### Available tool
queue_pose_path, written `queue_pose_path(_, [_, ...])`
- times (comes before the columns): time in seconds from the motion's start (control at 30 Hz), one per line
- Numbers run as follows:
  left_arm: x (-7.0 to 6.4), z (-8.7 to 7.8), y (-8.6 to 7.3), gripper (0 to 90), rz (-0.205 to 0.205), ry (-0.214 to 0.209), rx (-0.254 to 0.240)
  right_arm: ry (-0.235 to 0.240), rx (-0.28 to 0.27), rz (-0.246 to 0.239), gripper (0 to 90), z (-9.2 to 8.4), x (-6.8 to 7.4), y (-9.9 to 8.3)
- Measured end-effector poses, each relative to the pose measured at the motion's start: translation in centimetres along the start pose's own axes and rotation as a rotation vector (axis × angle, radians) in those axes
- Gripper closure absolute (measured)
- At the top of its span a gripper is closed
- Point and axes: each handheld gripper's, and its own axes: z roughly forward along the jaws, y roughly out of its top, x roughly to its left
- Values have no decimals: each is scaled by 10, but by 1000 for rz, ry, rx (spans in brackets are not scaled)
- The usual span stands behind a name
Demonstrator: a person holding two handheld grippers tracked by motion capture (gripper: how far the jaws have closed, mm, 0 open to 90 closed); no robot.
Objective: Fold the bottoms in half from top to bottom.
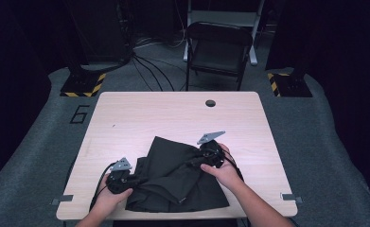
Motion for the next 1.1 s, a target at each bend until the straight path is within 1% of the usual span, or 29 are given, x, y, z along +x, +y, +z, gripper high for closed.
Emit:
queue_pose_path(0.03, [-1,1,-1,797,0,4,-6,-4,2,4,276,3,0,4])
queue_pose_path(0.07, [-1,1,-1,795,12,13,-12,-6,0,-4,272,6,-1,8])
queue_pose_path(0.1, [-1,1,-2,790,18,15,-9,-11,2,-10,272,9,-2,12])
queue_pose_path(0.13, [-2,0,-3,785,13,13,-10,-13,-6,-8,270,11,-2,14])
queue_pose_path(0.17, [-2,0,-3,781,22,15,-7,-16,-2,-5,267,13,-3,17])
queue_pose_path(0.27, [-3,1,-5,766,8,21,-26,-20,-8,4,265,19,-4,25])
queue_pose_path(0.3, [-2,1,-6,764,16,22,-29,-20,-9,-3,265,21,-5,28])
queue_pose_path(0.33, [-2,1,-6,763,15,23,-31,-17,-14,0,264,23,-5,29])
queue_pose_path(0.37, [-2,1,-6,763,17,22,-28,-16,-2,6,262,25,-5,31])
queue_pose_path(0.4, [-2,0,-6,763,21,16,-17,-24,-6,-2,262,27,-6,34])
queue_pose_path(0.43, [-2,0,-6,763,22,17,-17,-24,0,10,262,29,-6,35])
queue_pose_path(0.5, [-2,0,-6,762,21,19,-17,-28,-4,3,262,34,-8,40])
queue_pose_path(0.53, [-2,0,-6,762,20,19,-18,-27,-1,11,268,36,-8,41])
queue_pose_path(0.57, [-2,0,-6,762,21,18,-18,-22,-12,18,270,39,-9,42])
queue_pose_path(0.63, [-2,0,-6,762,23,16,-19,-7,0,33,271,45,-11,43])
queue_pose_path(0.7, [-2,0,-6,762,22,18,-20,-4,6,30,273,51,-11,43])
queue_pose_path(0.73, [-2,0,-7,762,23,16,-20,-2,22,45,273,53,-10,43])
queue_pose_path(0.77, [-2,0,-6,761,24,13,-18,-9,16,27,276,55,-10,43])
queue_pose_path(0.8, [-1,0,-7,761,23,13,-19,-4,24,28,280,55,-10,43])
queue_pose_path(0.87, [-1,1,-7,758,20,16,-29,0,23,14,298,56,-11,43])
queue_pose_path(0.9, [-1,0,-7,757,17,9,-19,2,24,12,311,56,-11,43])
queue_pose_path(0.93, [-1,0,-7,756,13,9,-19,2,24,22,328,55,-11,43])
queue_pose_path(0.97, [0,0,-7,753,8,7,-21,10,24,18,348,54,-11,43])
queue_pose_path(1.0, [0,0,-7,746,5,7,-23,17,31,36,363,52,-10,43])
queue_pose_path(1.07, [0,-1,-6,732,1,5,-22,32,26,17,392,48,-11,43])
queue_pose_path(1.1, [0,-1,-6,717,-6,17,-32,33,19,8,405,46,-11,43])
